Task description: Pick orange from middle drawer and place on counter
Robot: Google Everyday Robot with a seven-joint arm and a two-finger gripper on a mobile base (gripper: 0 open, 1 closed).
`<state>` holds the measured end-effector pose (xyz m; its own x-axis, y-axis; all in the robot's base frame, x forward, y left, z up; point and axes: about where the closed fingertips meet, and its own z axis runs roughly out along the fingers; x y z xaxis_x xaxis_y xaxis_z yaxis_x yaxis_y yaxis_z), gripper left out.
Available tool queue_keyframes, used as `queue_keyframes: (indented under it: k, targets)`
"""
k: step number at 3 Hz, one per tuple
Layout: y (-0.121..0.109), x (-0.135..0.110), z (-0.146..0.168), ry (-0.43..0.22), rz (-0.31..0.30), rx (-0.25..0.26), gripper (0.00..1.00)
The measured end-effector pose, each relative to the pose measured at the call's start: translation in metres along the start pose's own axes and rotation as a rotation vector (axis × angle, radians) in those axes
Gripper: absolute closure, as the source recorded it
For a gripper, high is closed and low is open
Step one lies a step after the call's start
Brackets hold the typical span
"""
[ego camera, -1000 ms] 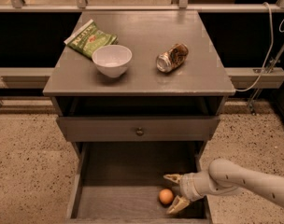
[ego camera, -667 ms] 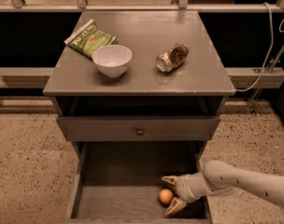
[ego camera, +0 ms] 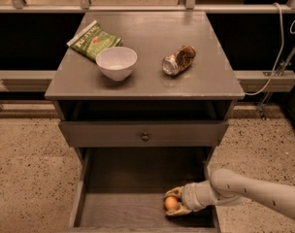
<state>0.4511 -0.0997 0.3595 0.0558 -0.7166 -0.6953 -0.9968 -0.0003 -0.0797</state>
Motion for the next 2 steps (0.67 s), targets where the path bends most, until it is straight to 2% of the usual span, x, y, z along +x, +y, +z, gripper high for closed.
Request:
queue_keyframes:
  k: [1,2]
  targets:
    - [-0.007,-0.024,-0.02,-0.127,-0.011,0.033,0.95]
    - [-0.01,-0.087,-0.069,-0.255,-0.081,0.026,1.0]
